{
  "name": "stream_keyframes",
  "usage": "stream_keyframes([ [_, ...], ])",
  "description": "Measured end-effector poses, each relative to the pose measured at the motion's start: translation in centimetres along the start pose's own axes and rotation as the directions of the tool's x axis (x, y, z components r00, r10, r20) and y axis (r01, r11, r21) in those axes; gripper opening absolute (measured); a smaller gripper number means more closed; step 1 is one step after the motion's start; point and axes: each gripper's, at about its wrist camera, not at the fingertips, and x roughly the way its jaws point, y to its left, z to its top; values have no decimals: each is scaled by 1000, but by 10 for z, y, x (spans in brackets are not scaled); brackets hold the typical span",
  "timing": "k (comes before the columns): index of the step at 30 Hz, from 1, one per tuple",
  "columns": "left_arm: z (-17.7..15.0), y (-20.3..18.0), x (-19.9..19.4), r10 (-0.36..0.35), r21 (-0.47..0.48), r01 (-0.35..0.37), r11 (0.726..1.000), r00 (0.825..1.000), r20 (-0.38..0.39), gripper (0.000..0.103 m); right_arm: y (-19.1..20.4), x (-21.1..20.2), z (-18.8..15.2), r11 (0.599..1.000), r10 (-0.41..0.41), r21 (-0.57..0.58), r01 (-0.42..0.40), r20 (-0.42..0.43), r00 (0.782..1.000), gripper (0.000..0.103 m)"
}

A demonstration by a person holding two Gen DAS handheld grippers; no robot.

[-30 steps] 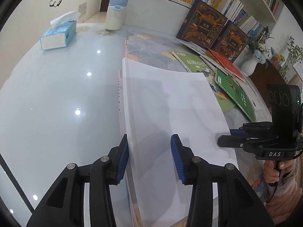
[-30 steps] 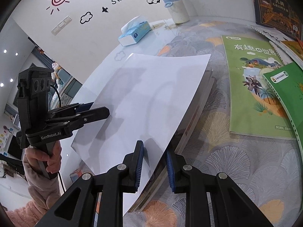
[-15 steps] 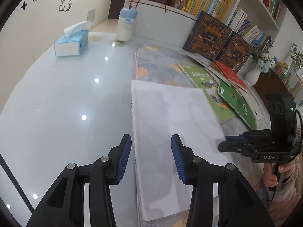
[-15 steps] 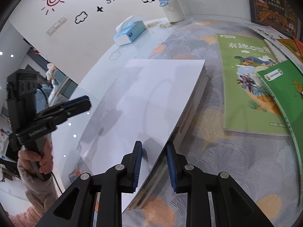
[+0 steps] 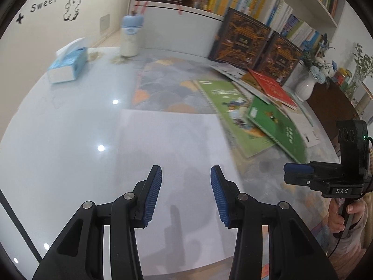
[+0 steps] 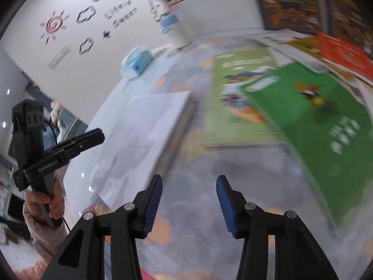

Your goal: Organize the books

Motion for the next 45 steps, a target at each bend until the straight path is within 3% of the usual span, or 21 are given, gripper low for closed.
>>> stream_keyframes([
  [11,14,-116,66,-105,72,111,991,991,-81,41,-134,-93,-32,973,-106,214,85,89,990,47],
  [16,10,-171,102,-180,69,190,979,975,-133,41,-195,-126,-41,943,-160,310,120,108,981,47],
  [24,26,-257,134,-200,175,232,957,963,-183,41,-285,-165,-42,883,-249,437,173,122,961,47],
  [30,49,-322,168,-200,257,248,934,959,-200,41,-342,-181,-30,852,-223,506,130,127,967,47],
  [33,51,-344,186,-224,267,284,921,946,-233,41,-360,-172,-11,890,-135,449,81,89,987,48],
  [36,49,-358,204,-202,289,278,916,943,-264,41,-373,-162,4,914,12,403,-41,74,997,51],
  [40,54,-358,209,-195,286,265,921,948,-250,41,-380,-154,4,882,192,423,-209,82,978,47],
  [42,55,-359,208,-139,337,212,917,963,-229,41,-365,-156,-2,884,264,378,-276,84,961,42],
  [43,54,-357,206,-114,359,186,915,971,-212,41,-357,-158,-5,894,273,346,-286,87,958,38],
  [45,55,-350,205,-137,345,203,917,969,-205,41,-348,-157,-7,904,257,329,-272,90,962,36],
])
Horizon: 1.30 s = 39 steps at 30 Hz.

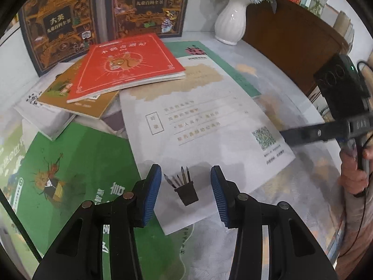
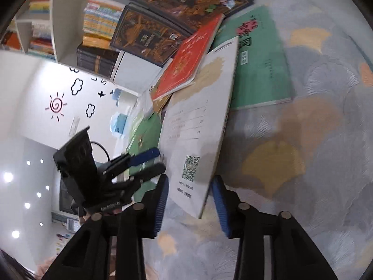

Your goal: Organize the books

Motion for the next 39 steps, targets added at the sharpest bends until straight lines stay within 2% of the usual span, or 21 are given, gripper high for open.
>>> stream_keyframes([
  [2,0,5,-1,-28,-15,28,999,1000,10,41,1,2,-1,1000,-12,6,11,27,1000,30],
  [4,1,6,-2,-41,-20,42,999,999,10,41,1,6,-2,1000,3,22,-4,52,999,18],
  [7,-2,9,-8,-53,-37,53,998,999,1,41,8,7,-7,998,-17,60,12,73,997,15],
  [9,-7,12,-15,-87,-59,86,995,996,-13,41,22,2,-12,997,-25,76,18,90,996,13],
  [11,-13,14,-24,-145,-80,143,986,989,-21,41,45,-7,-17,997,-69,39,65,108,992,13],
  [12,-20,13,-35,-141,-69,140,988,990,-16,41,62,-13,-21,996,-93,4,93,110,990,13],
  [15,-34,8,-59,-64,-32,64,997,998,-4,42,110,-34,-33,979,-168,-95,180,124,978,13],
  [19,-60,15,-105,-68,-55,71,996,996,62,42,173,-38,-58,938,-245,-221,268,126,961,12],
  [24,-104,36,-146,-64,-113,80,990,988,140,43,235,23,-119,872,-320,-366,327,79,944,12],
  [28,-148,57,-156,-46,-163,67,984,990,131,43,249,93,-163,831,-370,-448,331,0,929,13],
  [30,-167,65,-155,-21,-188,42,981,993,116,43,245,120,-176,857,-334,-442,264,-88,938,13],
  [32,-183,72,-153,-14,-208,33,978,996,92,43,239,138,-180,882,-313,-418,218,-173,934,13],
  [34,-193,78,-149,-35,-233,53,971,996,80,43,236,136,-175,881,-313,-417,222,-163,936,14],
  [35,-197,80,-145,-45,-249,61,967,997,70,43,233,131,-168,865,-333,-436,247,-133,933,15],
  [36,-200,81,-141,-49,-259,64,964,997,64,43,227,125,-156,851,-361,-441,286,-94,928,20],
  [37,-202,79,-138,-58,-265,72,962,996,63,43,221,120,-147,840,-386,-434,325,-59,920,33],
  [39,-204,72,-130,-102,-267,114,957,993,60,43,202,109,-126,826,-433,-398,400,7,901,53],
])
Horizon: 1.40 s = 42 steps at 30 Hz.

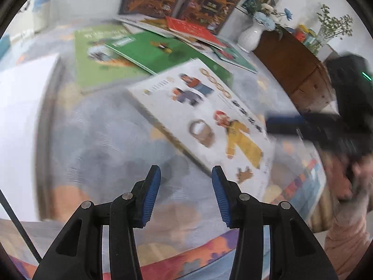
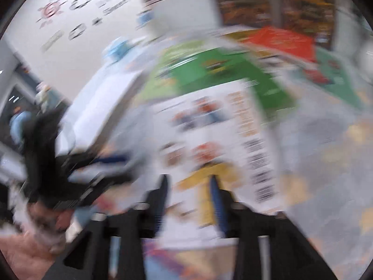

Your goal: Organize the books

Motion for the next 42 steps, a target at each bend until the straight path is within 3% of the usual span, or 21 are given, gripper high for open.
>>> stream_keyframes([
  [3,0,-11,13,0,9,0,1000,1000,-6,42,-44,5,11,996,-52,78,51,13,999,54],
  [5,-1,-14,19,-7,6,7,1000,1000,-21,42,-58,11,16,994,-32,108,32,-4,999,54],
  [9,0,-20,24,-4,17,4,1000,1000,-23,42,-62,28,10,988,-114,95,119,-64,991,54],
  [12,2,-19,26,-10,22,11,1000,1000,-25,42,-54,30,-2,992,-94,72,100,-77,993,57],
  [14,5,-16,26,-23,14,23,1000,999,-34,43,-41,26,-15,994,-32,101,43,-108,994,58],
  [17,4,-11,21,27,35,-26,999,999,-36,42,-23,24,-39,981,169,124,-151,-149,974,57],
  [19,1,0,18,-21,20,22,1000,999,-44,41,-26,23,-51,962,250,153,-227,-152,956,54],
  [22,4,15,18,-75,-26,73,997,996,-52,32,-46,27,-54,927,340,200,-318,-86,936,50],
  [24,6,17,20,-85,-29,84,996,995,-53,32,-58,32,-51,904,386,214,-370,-37,922,48],
  [33,15,18,26,-84,-26,83,996,996,-43,33,-59,36,-41,917,379,128,-377,9,925,41],
  [38,15,17,25,-73,-16,72,997,996,-49,34,-66,41,-38,899,420,127,-418,13,907,41],
  [39,16,17,25,-73,-17,72,997,996,-48,34,-68,43,-35,895,430,128,-428,14,903,38],
  [40,15,17,25,-74,-17,74,997,996,-46,34,-68,45,-32,896,426,129,-424,15,905,30],
  [42,15,19,25,-80,-23,79,997,996,-43,34,-71,48,-30,915,382,134,-380,13,924,16],
])
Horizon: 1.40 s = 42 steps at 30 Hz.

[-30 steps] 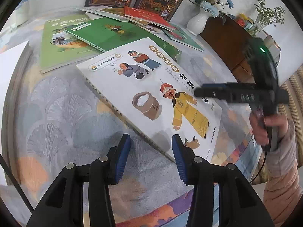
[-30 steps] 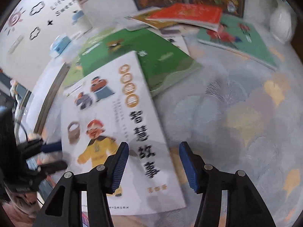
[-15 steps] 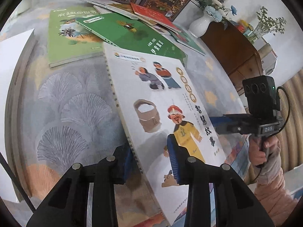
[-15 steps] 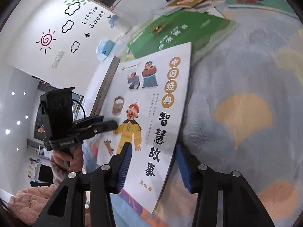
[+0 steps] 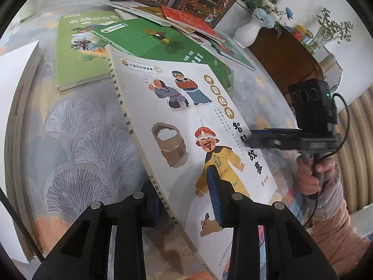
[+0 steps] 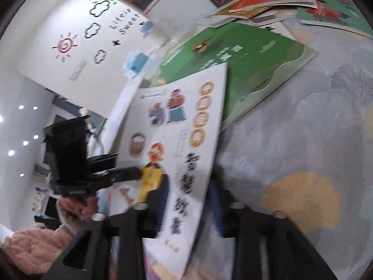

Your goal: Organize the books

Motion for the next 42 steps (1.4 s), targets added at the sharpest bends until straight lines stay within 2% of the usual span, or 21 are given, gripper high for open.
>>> stream_keyframes([
  [4,1,-1,0,3,-1,-3,1000,1000,-2,34,-2,-1,0,999,8,34,-9,24,1000,15],
  [8,2,0,-1,3,-8,-3,1000,1000,-11,34,26,-6,-10,989,-115,-84,118,37,993,17],
  [10,1,2,-3,-4,-25,4,1000,1000,-13,34,26,-8,-12,991,-104,-80,105,17,994,17],
  [14,-2,3,-11,49,-19,-50,999,999,-18,34,13,-8,-12,999,-41,-30,41,2,999,17],
  [18,-2,14,-11,6,-53,-5,999,1000,6,33,10,-3,-9,999,4,-35,-4,-2,1000,18],
  [20,-3,15,-11,7,-51,-6,999,1000,17,32,11,0,-9,998,1,-59,0,7,1000,18],
  [23,-2,6,-11,52,-21,-52,998,999,13,32,19,-1,-12,997,-43,-67,45,30,999,19],
  [26,0,-5,-14,134,18,-134,991,991,4,33,33,-3,-15,991,-87,-98,91,41,995,18],
  [28,0,-11,-20,210,46,-210,977,978,13,34,42,-5,-18,992,-73,-105,77,42,996,15],
  [32,0,-14,-30,315,77,-316,946,949,25,33,63,-7,-24,988,-60,-136,67,60,996,15],
  [35,-1,-14,-41,338,87,-339,937,941,30,33,77,-7,-25,988,-26,-151,36,68,997,15],
  [42,0,-14,-71,352,87,-358,930,933,74,33,103,-2,-21,980,-27,-193,39,65,998,15],
])
